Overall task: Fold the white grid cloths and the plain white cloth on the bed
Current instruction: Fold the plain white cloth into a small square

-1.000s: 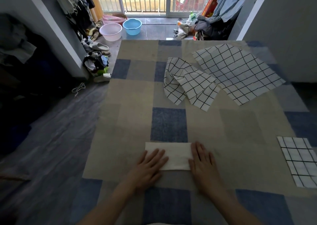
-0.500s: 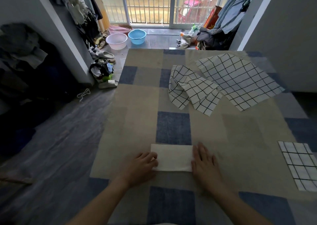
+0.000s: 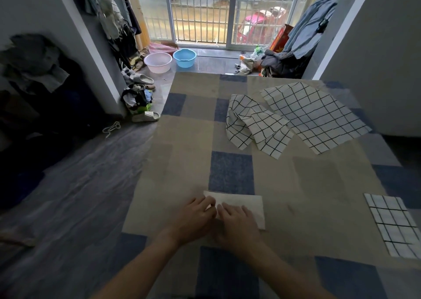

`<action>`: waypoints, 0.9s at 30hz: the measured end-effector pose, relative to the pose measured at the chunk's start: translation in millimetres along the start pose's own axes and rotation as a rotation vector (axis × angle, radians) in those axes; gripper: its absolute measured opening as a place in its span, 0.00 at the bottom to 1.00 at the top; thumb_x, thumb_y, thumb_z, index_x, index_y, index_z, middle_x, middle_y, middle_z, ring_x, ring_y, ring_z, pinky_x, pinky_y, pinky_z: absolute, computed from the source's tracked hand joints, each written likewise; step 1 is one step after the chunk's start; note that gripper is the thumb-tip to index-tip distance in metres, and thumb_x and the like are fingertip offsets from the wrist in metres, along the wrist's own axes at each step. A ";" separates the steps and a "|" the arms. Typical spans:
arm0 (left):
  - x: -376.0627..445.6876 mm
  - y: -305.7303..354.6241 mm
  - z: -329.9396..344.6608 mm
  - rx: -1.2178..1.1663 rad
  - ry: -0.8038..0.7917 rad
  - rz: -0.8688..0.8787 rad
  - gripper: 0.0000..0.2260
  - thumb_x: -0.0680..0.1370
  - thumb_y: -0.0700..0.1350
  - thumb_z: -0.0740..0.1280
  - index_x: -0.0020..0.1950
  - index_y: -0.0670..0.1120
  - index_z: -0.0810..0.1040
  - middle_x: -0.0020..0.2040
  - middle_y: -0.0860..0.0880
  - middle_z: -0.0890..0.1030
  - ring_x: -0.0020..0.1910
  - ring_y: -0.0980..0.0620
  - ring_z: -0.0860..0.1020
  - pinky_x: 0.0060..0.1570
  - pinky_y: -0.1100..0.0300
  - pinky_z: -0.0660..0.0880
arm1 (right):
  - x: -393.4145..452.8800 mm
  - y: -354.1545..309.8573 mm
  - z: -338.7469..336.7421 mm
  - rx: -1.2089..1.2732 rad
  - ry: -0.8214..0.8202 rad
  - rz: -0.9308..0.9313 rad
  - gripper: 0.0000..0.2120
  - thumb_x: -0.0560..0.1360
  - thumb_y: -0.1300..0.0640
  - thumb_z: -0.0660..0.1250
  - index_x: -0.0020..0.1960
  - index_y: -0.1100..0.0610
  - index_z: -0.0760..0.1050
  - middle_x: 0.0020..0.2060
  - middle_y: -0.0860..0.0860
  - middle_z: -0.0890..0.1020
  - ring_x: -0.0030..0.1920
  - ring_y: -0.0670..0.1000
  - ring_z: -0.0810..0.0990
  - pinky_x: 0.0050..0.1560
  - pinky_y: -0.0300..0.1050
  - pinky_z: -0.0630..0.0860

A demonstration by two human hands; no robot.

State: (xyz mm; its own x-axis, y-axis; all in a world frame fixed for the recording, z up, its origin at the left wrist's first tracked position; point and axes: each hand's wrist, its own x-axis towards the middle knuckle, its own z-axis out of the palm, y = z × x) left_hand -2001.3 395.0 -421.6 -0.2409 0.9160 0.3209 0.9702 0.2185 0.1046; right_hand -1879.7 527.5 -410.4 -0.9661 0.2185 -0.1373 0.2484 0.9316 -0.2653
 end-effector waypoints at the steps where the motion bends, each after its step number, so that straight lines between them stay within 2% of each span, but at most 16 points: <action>1: 1.9 1.9 -4.4 0.000 0.022 0.014 0.07 0.72 0.48 0.65 0.48 0.49 0.75 0.50 0.50 0.77 0.44 0.51 0.75 0.44 0.58 0.65 | 2.7 -6.0 1.4 -0.001 0.017 -0.005 0.22 0.73 0.47 0.64 0.65 0.51 0.72 0.62 0.49 0.78 0.61 0.53 0.77 0.65 0.53 0.66; 3: 1.9 3.6 -12.5 -0.016 0.060 -0.001 0.06 0.73 0.48 0.65 0.48 0.49 0.76 0.51 0.49 0.78 0.46 0.49 0.76 0.46 0.57 0.66 | 8.6 -8.8 -2.4 -0.012 0.039 0.022 0.12 0.78 0.52 0.59 0.59 0.49 0.75 0.55 0.49 0.81 0.55 0.53 0.79 0.61 0.50 0.68; 4: 1.0 5.1 -16.1 -0.045 0.079 -0.057 0.05 0.74 0.48 0.65 0.47 0.49 0.77 0.51 0.49 0.79 0.47 0.48 0.77 0.46 0.56 0.67 | 10.0 -7.7 -6.5 -0.023 0.034 0.039 0.12 0.79 0.53 0.57 0.57 0.49 0.76 0.52 0.50 0.82 0.53 0.54 0.80 0.58 0.50 0.69; 6: 2.2 11.4 -24.2 -0.208 0.124 -0.279 0.06 0.75 0.50 0.65 0.47 0.50 0.78 0.53 0.51 0.78 0.50 0.51 0.77 0.48 0.56 0.68 | 9.6 -5.2 -22.0 0.028 -0.002 0.048 0.12 0.80 0.52 0.56 0.55 0.51 0.78 0.50 0.52 0.83 0.51 0.55 0.81 0.52 0.48 0.71; 8: 8.8 17.8 -38.9 -0.459 0.143 -0.518 0.12 0.73 0.56 0.67 0.53 0.54 0.78 0.57 0.57 0.76 0.56 0.58 0.74 0.55 0.60 0.69 | 4.5 -3.6 -45.0 0.226 -0.012 0.026 0.11 0.80 0.51 0.60 0.48 0.51 0.80 0.43 0.52 0.84 0.43 0.49 0.80 0.43 0.47 0.70; 10: 14.2 18.3 -57.4 -0.783 -0.011 -0.648 0.20 0.69 0.62 0.68 0.59 0.59 0.75 0.59 0.61 0.76 0.58 0.64 0.73 0.59 0.65 0.69 | -4.0 0.8 -70.1 0.499 -0.053 0.049 0.12 0.78 0.50 0.64 0.37 0.51 0.78 0.33 0.51 0.81 0.33 0.43 0.75 0.36 0.47 0.69; 11: 15.9 17.8 -66.4 -0.938 -0.135 -0.643 0.21 0.69 0.61 0.70 0.61 0.60 0.74 0.58 0.60 0.78 0.57 0.64 0.75 0.57 0.67 0.71 | -10.2 3.6 -82.9 0.618 -0.077 0.083 0.12 0.77 0.50 0.65 0.37 0.52 0.79 0.33 0.52 0.81 0.32 0.43 0.75 0.37 0.50 0.71; 13: 19.3 19.7 -81.7 -1.081 -0.321 -0.603 0.16 0.72 0.54 0.74 0.59 0.59 0.77 0.53 0.55 0.82 0.52 0.61 0.79 0.52 0.64 0.76 | -25.0 7.2 -108.9 0.849 -0.125 0.166 0.09 0.78 0.52 0.66 0.43 0.51 0.82 0.38 0.51 0.84 0.37 0.45 0.81 0.39 0.48 0.75; 15: 24.5 25.5 -91.8 -1.198 -0.368 -0.651 0.09 0.74 0.45 0.73 0.54 0.53 0.80 0.48 0.54 0.84 0.48 0.58 0.81 0.50 0.58 0.79 | -38.0 13.2 -127.0 1.107 -0.224 0.264 0.07 0.78 0.54 0.66 0.46 0.50 0.83 0.43 0.50 0.86 0.43 0.49 0.84 0.42 0.45 0.80; 16: 28.6 27.2 -93.7 -1.280 -0.386 -0.700 0.08 0.75 0.41 0.72 0.51 0.51 0.81 0.45 0.55 0.85 0.46 0.58 0.82 0.48 0.59 0.80 | -42.7 17.2 -132.1 1.191 -0.292 0.310 0.07 0.77 0.55 0.66 0.48 0.52 0.83 0.44 0.52 0.86 0.45 0.51 0.85 0.44 0.46 0.80; 19: 40.6 24.3 -90.1 -1.505 -0.613 -0.744 0.09 0.77 0.35 0.67 0.53 0.46 0.80 0.45 0.54 0.85 0.47 0.57 0.83 0.49 0.63 0.78 | -46.0 30.5 -134.8 1.174 -0.468 0.412 0.08 0.76 0.55 0.68 0.52 0.58 0.81 0.43 0.55 0.86 0.42 0.53 0.84 0.44 0.46 0.80; 21: 48.4 18.2 -77.9 -1.489 -0.771 -0.721 0.08 0.77 0.36 0.67 0.56 0.42 0.79 0.49 0.50 0.84 0.49 0.54 0.82 0.51 0.61 0.78 | -40.2 37.4 -129.5 1.133 -0.530 0.473 0.07 0.76 0.57 0.69 0.52 0.58 0.81 0.41 0.53 0.85 0.39 0.50 0.83 0.42 0.45 0.80; 23: 56.7 12.0 -52.6 -1.325 -0.819 -0.732 0.11 0.77 0.40 0.70 0.58 0.40 0.79 0.51 0.47 0.83 0.49 0.52 0.81 0.50 0.60 0.78 | -28.4 45.6 -119.1 1.074 -0.565 0.510 0.05 0.75 0.56 0.69 0.50 0.55 0.80 0.40 0.51 0.85 0.39 0.49 0.82 0.44 0.45 0.81; 25: 65.8 4.7 -24.9 -1.149 -0.754 -0.767 0.11 0.75 0.42 0.72 0.56 0.41 0.81 0.50 0.46 0.83 0.47 0.52 0.81 0.47 0.60 0.78 | -8.9 58.7 -101.5 0.932 -0.562 0.529 0.05 0.76 0.54 0.69 0.50 0.54 0.79 0.43 0.50 0.84 0.42 0.49 0.82 0.49 0.45 0.80; 27: 74.9 -2.9 -4.3 -1.017 -0.648 -0.768 0.04 0.75 0.39 0.71 0.48 0.42 0.81 0.45 0.46 0.81 0.44 0.51 0.79 0.46 0.58 0.77 | 13.9 73.7 -80.0 0.793 -0.528 0.523 0.04 0.76 0.53 0.68 0.48 0.53 0.78 0.43 0.50 0.83 0.43 0.48 0.82 0.45 0.42 0.79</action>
State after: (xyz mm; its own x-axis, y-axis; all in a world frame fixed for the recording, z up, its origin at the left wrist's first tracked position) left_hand -2022.3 461.6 -393.8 -0.3658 0.7327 -0.5739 0.1002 0.6441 0.7583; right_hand -1880.4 622.4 -355.5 -0.6222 0.2047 -0.7556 0.7783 0.2653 -0.5691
